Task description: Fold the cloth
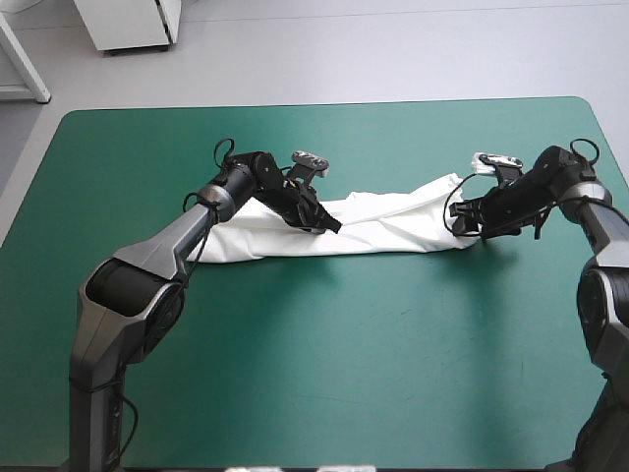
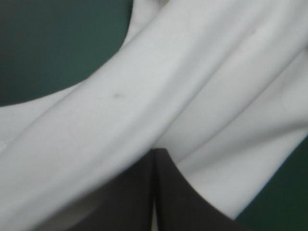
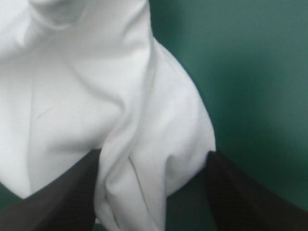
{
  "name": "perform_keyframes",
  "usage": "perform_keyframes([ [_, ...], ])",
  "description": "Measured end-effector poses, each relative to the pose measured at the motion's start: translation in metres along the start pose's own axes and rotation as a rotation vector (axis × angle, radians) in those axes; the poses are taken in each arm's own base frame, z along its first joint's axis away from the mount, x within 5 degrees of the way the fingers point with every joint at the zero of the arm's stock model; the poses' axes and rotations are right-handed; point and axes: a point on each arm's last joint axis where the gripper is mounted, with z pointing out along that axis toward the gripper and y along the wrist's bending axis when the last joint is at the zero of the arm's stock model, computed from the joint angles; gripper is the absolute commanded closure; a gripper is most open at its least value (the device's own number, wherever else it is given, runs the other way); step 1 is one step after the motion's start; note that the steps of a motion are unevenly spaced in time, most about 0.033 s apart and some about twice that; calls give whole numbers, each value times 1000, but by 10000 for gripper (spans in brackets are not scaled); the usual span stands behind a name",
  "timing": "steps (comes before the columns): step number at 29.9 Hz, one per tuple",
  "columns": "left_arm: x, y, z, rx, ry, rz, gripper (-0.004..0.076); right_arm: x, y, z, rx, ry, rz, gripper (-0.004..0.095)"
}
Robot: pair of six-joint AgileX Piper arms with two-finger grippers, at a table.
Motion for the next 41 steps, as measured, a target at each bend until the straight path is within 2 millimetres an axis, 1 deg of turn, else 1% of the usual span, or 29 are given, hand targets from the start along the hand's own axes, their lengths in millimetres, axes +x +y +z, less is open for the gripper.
perform_keyframes([
  [3, 0, 0, 0, 2, 3, 0, 733, -2, -1, 3, -25, -5, 6, 338],
  [4, 0, 0, 0, 2, 4, 1, 733, -2, 0, 3, -37, -10, 8, 361],
  [6, 0, 0, 0, 3, 6, 1, 733, -4, 0, 5, -62, -18, 17, 439],
  [8, 0, 0, 0, 4, 7, 1, 733, -5, 1, 8, -76, -22, 20, 565],
  [11, 0, 0, 0, 4, 7, 0, 733, -6, 3, 12, -93, -22, 10, 779],
  [13, 0, 0, 0, 4, 8, 1, 733, -6, 5, 15, -106, -21, 0, 900],
  [14, 0, 0, 0, 4, 8, 1, 733, -6, 7, 17, -114, -20, -4, 922],
  [21, 0, 0, 0, 4, 8, 1, 733, -6, 15, 23, -211, -19, 1, 925],
  [24, 0, 0, 0, 4, 8, 1, 733, -11, 20, 18, -243, -8, -19, 925],
  [26, 0, 0, 0, 4, 9, 1, 733, -18, 25, 9, -260, -15, -40, 925],
  [31, 2, -1, 0, 15, 30, -1, 733, -41, 39, -23, -295, -84, -91, 925],
  [33, 2, -1, 0, 15, 32, -6, 733, -47, 45, -34, -320, -110, -104, 925],
  [37, 3, -1, 0, 15, 34, -24, 733, -50, 55, -55, -344, -152, -130, 925],
  [41, 3, -1, 0, 14, 35, -26, 733, -47, 66, -81, -351, -194, -165, 925],
])
